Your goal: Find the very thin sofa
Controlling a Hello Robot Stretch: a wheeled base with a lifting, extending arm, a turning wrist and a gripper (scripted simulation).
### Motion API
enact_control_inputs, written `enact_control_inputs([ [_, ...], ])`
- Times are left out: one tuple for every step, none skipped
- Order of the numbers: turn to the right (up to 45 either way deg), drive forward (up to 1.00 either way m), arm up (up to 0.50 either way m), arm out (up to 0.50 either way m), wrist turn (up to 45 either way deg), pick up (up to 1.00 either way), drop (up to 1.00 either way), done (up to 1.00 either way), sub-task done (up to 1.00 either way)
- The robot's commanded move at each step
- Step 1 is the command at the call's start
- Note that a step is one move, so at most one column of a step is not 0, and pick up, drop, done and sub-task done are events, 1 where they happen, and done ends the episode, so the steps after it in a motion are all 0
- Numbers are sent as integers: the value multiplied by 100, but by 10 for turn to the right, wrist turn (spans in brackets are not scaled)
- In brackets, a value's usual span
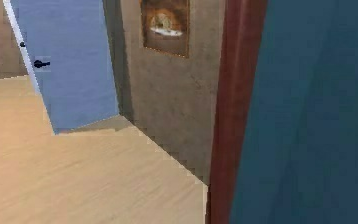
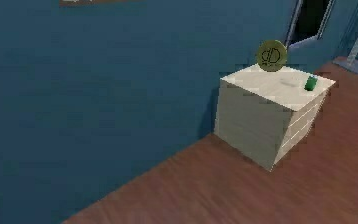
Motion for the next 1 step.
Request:
enact_control_inputs([
  [-360, 0, 0, 0, 0, 0, 0, 0, 0],
])
